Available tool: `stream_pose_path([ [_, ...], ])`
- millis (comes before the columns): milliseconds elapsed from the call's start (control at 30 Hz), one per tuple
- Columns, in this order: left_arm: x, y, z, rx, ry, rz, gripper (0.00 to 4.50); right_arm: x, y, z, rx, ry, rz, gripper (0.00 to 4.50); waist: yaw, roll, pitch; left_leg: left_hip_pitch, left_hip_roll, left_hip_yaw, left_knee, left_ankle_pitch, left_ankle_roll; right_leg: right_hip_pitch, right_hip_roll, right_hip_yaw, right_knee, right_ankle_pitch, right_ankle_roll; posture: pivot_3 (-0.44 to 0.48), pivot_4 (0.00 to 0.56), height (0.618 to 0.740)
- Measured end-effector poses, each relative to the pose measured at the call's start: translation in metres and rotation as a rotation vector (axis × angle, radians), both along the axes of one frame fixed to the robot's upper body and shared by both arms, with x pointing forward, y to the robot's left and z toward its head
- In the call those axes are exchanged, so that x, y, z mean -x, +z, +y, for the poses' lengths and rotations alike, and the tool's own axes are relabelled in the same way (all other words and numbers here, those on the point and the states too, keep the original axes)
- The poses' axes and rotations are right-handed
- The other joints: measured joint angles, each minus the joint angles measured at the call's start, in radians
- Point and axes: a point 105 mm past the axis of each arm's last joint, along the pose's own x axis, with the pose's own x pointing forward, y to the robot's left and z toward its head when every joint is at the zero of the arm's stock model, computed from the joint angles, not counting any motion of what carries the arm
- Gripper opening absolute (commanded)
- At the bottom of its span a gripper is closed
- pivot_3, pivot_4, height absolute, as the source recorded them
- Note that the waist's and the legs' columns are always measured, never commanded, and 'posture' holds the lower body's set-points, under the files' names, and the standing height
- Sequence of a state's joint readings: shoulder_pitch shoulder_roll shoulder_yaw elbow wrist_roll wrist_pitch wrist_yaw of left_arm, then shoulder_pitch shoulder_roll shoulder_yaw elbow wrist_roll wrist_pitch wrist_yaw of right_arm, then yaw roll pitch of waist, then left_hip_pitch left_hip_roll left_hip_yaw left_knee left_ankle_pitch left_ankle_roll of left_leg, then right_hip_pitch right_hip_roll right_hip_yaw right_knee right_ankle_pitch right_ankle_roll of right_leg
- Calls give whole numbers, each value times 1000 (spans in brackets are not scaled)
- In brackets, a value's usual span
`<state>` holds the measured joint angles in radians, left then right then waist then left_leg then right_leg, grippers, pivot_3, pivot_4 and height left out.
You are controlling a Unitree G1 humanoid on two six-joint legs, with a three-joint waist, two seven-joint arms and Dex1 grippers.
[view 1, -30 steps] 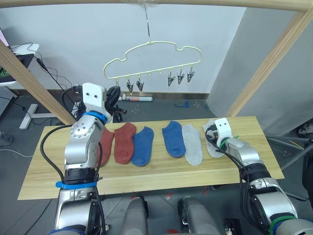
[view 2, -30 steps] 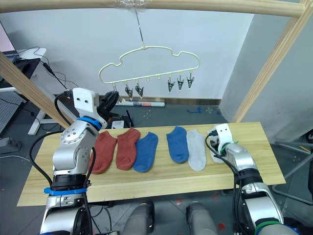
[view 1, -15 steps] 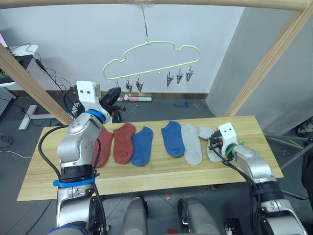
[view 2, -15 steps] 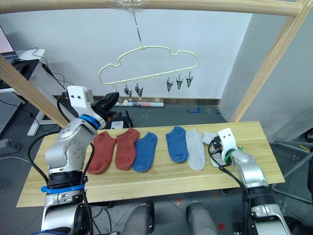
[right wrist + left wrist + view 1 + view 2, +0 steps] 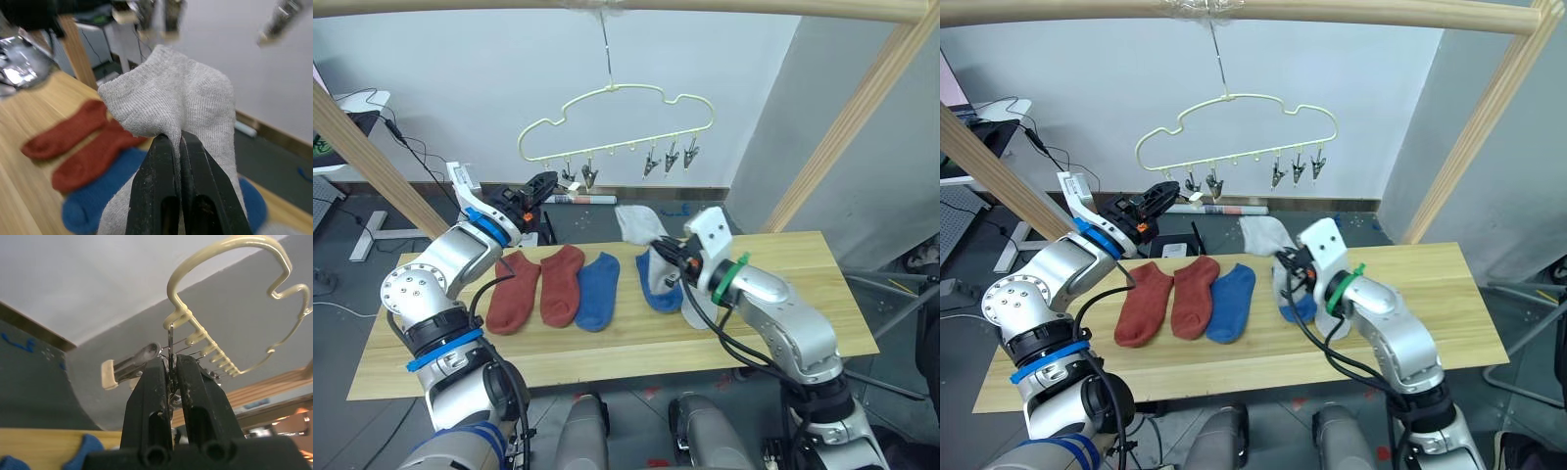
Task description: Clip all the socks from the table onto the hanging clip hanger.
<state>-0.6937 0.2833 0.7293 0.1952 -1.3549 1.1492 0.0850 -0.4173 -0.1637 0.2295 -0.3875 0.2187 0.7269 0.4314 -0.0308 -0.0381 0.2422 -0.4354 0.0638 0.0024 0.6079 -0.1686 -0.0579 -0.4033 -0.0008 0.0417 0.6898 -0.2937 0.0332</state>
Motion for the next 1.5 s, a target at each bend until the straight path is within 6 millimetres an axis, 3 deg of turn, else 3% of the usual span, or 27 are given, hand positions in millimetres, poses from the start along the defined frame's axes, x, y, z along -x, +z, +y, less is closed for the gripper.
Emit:
stream_pose_path([
  [300, 4, -2, -6, 2, -31, 20, 0, -4, 18, 23, -54, 52, -25, 35, 2, -1, 1, 0, 0, 0, -1, 0, 0, 0, 0, 0, -1, 3, -4, 24, 242, 740],
  [533, 6, -1, -6, 11, -22, 11, 0, -5, 18, 34, -63, 76, -16, 35, 3, -2, 1, -1, 0, 0, -1, 0, 0, 0, 0, -1, -1, 3, -5, 32, 243, 740],
  [967, 5, 3, 0, 23, 12, 8, 0, -6, 4, 25, -25, 61, 14, 35, 5, -2, 1, -1, 0, 0, -1, 0, 0, 0, -1, 0, -2, 3, -4, 29, 238, 740],
  [1500, 4, 3, -5, 5, -6, 2, 0, -9, 19, 41, -70, 92, -14, 35, 5, -2, 1, -4, 0, 0, -2, 0, 0, -1, -1, -1, -7, 3, -4, 35, 229, 740],
])
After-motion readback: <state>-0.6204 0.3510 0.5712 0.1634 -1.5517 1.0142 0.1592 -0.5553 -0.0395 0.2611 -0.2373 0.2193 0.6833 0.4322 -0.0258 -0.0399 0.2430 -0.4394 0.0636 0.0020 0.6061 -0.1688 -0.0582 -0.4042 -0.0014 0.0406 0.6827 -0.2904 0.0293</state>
